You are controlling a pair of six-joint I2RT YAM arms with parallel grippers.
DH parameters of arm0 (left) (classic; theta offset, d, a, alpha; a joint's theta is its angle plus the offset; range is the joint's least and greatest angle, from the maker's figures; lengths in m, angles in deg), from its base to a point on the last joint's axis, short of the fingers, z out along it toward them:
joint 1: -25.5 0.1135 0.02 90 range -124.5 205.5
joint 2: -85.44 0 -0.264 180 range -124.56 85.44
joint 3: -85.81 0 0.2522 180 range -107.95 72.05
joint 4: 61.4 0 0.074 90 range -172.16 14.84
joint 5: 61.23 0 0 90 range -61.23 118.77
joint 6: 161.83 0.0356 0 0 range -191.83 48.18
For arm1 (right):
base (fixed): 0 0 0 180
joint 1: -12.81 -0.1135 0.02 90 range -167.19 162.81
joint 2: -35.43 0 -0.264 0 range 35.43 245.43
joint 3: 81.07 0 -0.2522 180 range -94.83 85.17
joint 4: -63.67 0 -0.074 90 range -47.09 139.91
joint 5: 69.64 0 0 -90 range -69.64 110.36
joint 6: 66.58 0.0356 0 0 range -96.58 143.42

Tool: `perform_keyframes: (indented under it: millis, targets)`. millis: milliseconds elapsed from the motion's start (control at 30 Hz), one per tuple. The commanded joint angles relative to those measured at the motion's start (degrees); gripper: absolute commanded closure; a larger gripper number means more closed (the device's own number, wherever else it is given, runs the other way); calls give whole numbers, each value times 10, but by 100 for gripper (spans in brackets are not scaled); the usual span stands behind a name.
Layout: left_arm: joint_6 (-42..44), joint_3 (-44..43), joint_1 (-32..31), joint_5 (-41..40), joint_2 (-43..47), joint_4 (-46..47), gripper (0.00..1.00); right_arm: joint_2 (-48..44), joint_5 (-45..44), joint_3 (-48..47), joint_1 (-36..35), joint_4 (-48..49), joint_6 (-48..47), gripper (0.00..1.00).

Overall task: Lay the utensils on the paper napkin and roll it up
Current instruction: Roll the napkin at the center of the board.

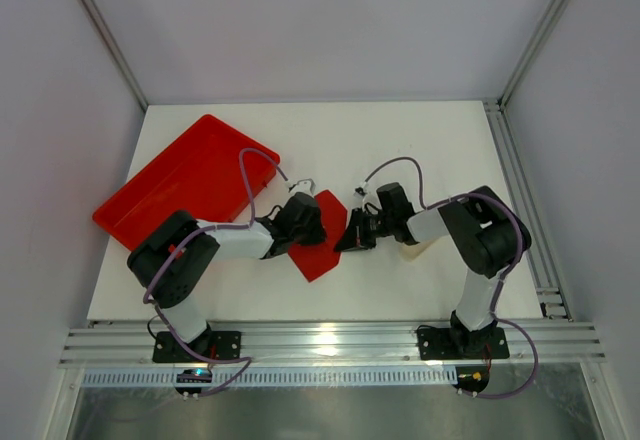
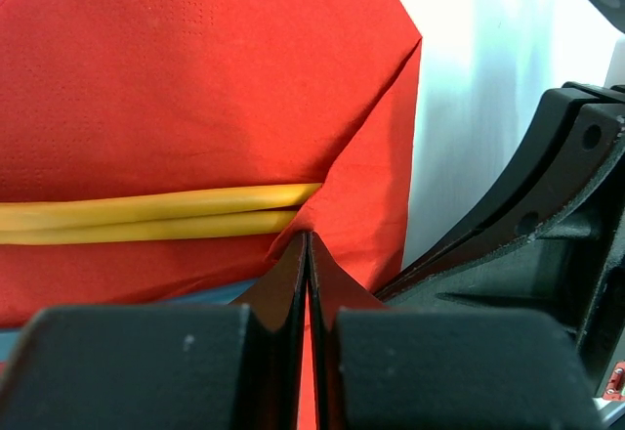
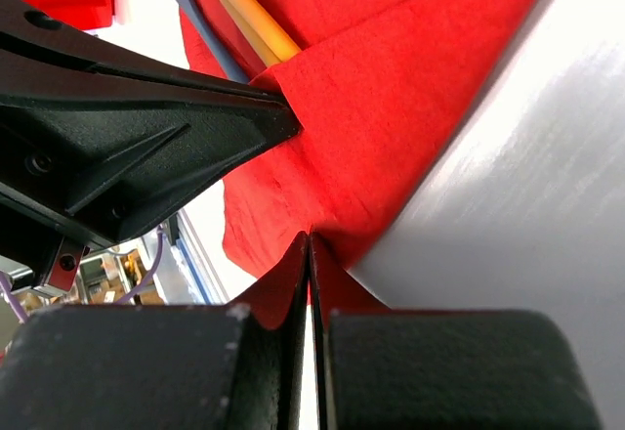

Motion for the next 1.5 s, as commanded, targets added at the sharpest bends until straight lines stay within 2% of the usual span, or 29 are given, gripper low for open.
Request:
perform_keyframes:
  millis: [0,500,567,733,800,867,1133,1467]
  targets:
    - [12,-7,3,-8,7,-11,100,21,-16,-2,2,26,-7,96]
    - [25,-8,1,-12,51,-21,100,3,-22,-4,1,11,-12,96]
    - [28,-8,0,-18,64,-22,91,7,-22,-2,2,13,-12,96]
    - [28,-2,-4,-23,89,-37,90,15,-21,-4,2,17,-12,96]
    - [17,17,-8,-22,104,-37,92,18,-20,-5,1,19,-11,96]
    - [7,33,-9,-20,116,-30,100,16,-20,-5,1,18,-10,96]
    - [-24,99,-17,-31,144,-4,100,18,-17,-5,1,20,-9,96]
    - [-25,78,-17,-47,107,1,100,18,-17,0,1,23,-9,96]
